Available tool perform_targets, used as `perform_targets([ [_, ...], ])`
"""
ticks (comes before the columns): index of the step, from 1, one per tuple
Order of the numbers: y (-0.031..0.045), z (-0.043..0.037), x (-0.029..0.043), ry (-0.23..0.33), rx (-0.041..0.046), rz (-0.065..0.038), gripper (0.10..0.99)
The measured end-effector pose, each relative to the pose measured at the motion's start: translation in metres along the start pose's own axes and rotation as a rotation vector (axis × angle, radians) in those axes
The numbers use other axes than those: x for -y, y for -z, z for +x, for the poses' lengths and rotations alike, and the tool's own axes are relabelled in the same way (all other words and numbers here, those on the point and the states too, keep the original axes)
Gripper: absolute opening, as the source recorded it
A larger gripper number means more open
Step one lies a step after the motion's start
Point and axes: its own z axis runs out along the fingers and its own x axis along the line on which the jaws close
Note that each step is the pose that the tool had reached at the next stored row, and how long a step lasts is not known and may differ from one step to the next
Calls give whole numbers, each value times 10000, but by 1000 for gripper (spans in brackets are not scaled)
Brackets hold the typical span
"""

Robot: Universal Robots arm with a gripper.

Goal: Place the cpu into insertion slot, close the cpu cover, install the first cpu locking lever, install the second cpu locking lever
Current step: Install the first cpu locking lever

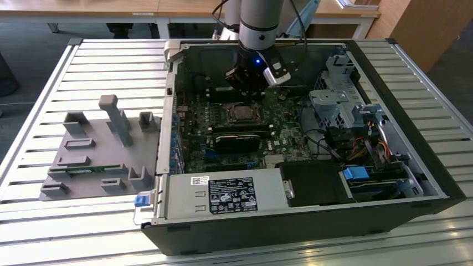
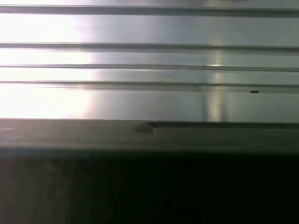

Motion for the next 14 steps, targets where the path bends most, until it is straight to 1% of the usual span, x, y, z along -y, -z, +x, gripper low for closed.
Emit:
perform_targets([
  [7,4,0,-2,-1,0,8,106],
  [14,25,0,-3,-1,0,7,106],
])
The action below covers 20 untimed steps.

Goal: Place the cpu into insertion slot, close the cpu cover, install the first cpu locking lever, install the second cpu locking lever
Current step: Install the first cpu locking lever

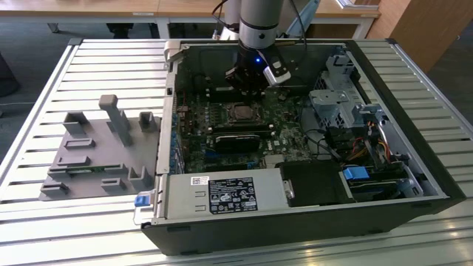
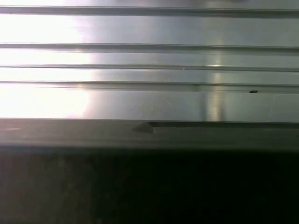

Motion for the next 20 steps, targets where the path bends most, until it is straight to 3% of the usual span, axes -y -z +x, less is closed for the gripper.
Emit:
perform_targets([
  [3,1,0,0,0,1,1,106],
  [6,-5,0,-1,-1,-1,91,106],
  [12,-34,1,-1,-2,-5,164,106],
  [20,-15,-2,-6,0,12,151,106],
])
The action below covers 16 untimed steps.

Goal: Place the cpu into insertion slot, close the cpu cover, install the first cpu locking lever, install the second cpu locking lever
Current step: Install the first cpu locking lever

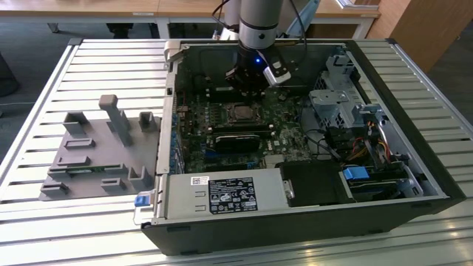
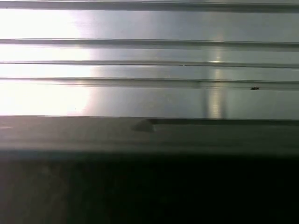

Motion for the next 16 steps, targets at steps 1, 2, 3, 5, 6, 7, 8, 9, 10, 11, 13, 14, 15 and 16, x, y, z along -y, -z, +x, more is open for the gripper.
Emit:
perform_targets([
  [1,9,0,-1,0,-1,1,106],
  [2,19,1,1,0,-9,14,106],
  [3,20,2,2,0,-10,15,106],
  [5,21,2,2,-1,-11,17,106],
  [6,20,2,1,-1,-10,29,106],
  [7,20,2,2,-2,-10,55,106],
  [8,19,2,2,-2,-11,82,106],
  [9,18,2,2,-2,-12,105,106],
  [10,15,2,2,-1,-12,129,106],
  [11,12,2,2,-2,-11,150,106],
  [13,7,2,2,-2,-12,190,106],
  [14,4,2,2,-2,-14,204,106],
  [15,0,2,2,-1,-15,211,106],
  [16,-6,2,1,-1,-13,209,106],
])
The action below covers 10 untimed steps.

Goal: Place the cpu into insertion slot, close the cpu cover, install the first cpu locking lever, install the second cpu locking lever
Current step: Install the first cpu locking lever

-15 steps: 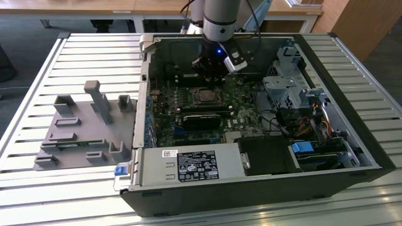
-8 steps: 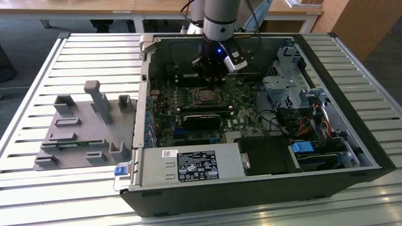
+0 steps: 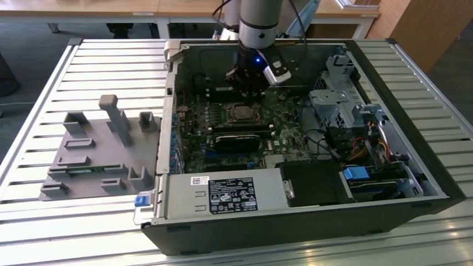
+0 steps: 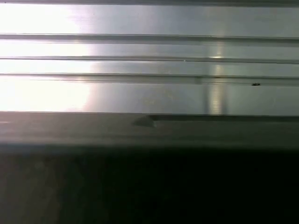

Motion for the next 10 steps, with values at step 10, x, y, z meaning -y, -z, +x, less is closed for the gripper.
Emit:
perform_targets([
  [10,-30,0,-9,-1,2,-51,106],
])
